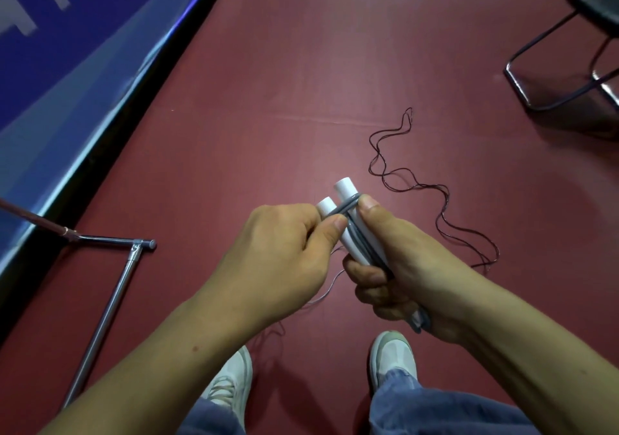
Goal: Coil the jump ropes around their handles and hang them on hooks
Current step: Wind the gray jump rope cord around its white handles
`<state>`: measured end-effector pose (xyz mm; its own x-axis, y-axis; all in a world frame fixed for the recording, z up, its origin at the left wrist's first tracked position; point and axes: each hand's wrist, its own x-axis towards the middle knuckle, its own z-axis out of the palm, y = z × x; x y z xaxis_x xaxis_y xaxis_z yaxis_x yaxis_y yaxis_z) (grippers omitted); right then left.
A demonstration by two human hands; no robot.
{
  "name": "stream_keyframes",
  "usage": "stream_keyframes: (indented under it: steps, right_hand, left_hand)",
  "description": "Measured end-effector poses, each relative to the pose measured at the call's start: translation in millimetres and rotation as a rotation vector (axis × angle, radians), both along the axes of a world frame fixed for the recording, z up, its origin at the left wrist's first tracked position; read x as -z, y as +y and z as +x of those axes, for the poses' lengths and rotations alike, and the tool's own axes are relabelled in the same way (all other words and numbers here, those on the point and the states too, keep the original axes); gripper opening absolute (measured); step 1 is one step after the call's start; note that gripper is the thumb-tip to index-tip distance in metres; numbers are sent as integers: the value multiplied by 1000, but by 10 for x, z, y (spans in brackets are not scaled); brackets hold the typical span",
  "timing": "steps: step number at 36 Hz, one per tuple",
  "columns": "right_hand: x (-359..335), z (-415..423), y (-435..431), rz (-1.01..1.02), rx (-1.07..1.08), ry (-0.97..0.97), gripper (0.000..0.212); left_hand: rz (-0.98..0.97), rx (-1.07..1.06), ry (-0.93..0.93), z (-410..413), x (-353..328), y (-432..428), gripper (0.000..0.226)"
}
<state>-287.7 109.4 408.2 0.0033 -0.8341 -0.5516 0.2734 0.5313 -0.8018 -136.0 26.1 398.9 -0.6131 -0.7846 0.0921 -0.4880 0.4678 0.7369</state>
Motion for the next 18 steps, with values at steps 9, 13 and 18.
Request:
stream_keyframes:
  steps: [9, 13, 18]
  right_hand:
    - [26, 39, 0, -107, -15, 58, 52]
    - [8, 25, -7, -117, -24, 59, 58]
    - [49, 19, 3, -136, 33, 103, 47]
  left_hand:
    - [306, -128, 11, -3, -107, 9, 52]
    - [271, -162, 31, -54, -130, 37, 50]
    - [306, -175, 55, -77, -116, 29, 50]
